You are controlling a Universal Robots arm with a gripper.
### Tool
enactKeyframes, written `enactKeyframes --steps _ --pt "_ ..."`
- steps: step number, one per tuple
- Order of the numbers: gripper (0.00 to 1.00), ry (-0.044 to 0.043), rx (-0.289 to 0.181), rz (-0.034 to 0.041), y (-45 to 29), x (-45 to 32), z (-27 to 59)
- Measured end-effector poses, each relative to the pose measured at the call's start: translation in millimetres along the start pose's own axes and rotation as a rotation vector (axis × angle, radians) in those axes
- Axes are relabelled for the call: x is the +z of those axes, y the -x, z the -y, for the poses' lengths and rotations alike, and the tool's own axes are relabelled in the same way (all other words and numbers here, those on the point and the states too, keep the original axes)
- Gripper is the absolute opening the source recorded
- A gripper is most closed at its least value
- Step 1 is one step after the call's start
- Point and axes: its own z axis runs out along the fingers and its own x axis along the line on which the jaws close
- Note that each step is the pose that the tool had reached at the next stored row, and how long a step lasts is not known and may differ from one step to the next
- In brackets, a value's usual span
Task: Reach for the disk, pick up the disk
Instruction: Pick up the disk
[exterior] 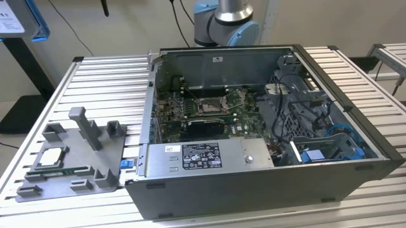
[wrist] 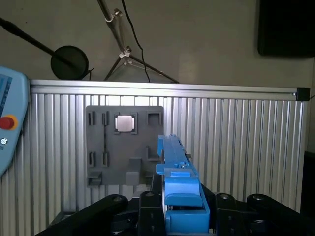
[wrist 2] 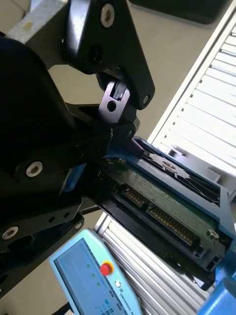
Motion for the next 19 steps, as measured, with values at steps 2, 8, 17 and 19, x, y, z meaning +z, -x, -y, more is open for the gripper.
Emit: enactKeyframes --steps 2,8,17,19 --pt "0.00 0.0001 0.000 0.0000 0.0 0.0 3.3" --pt "0.00 0.0000 0.000 0.0000 -0.1 0.0 15.1" --pt "0.00 -0.0001 0.000 0.0000 -0.2 0.0 37.8" --pt "0.00 0.0000 0.000 0.0000 -0.2 0.0 43.4"
